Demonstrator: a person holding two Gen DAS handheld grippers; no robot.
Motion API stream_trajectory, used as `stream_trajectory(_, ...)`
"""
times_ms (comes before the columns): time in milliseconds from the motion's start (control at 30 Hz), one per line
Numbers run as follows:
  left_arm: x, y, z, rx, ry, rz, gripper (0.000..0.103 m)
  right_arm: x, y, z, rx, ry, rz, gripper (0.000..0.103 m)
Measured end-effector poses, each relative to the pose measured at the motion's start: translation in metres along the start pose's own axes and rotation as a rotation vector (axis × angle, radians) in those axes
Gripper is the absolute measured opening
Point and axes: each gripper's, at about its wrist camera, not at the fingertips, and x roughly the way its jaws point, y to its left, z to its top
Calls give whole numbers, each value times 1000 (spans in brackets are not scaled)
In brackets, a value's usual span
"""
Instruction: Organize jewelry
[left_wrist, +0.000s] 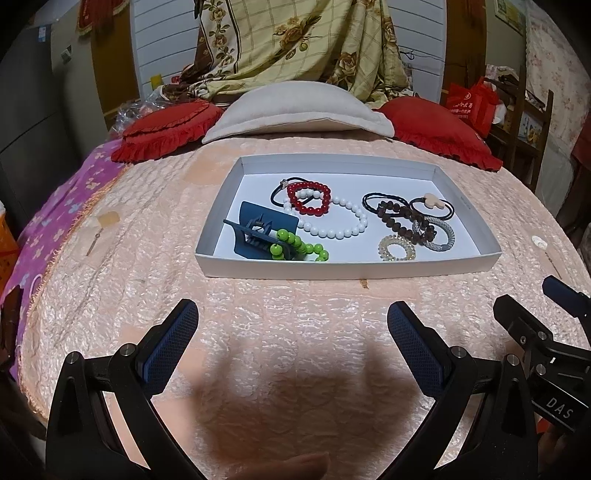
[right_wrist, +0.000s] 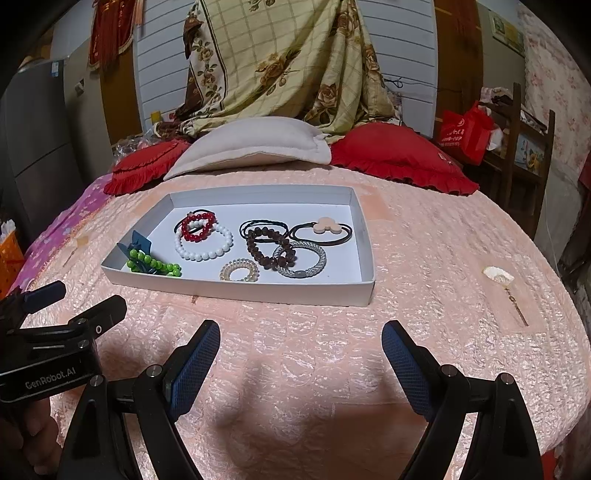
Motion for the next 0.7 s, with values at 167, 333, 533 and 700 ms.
stream_trajectory(167, 0, 0, 0, -1, 0, -3, 103, 0, 0, 0, 0, -1, 1, 88)
stream_trajectory(333, 0, 0, 0, -1, 2, -4, 103, 0, 2, 1, -4, -1, 3, 88)
stream_trajectory(533, -1, 0, 0, 0, 6, -7, 103, 0, 3, 1, 0, -2, -1, 88)
stream_trajectory(700, 0, -1, 0, 0, 8, -9, 103, 0, 3, 1, -5, -2, 0, 88)
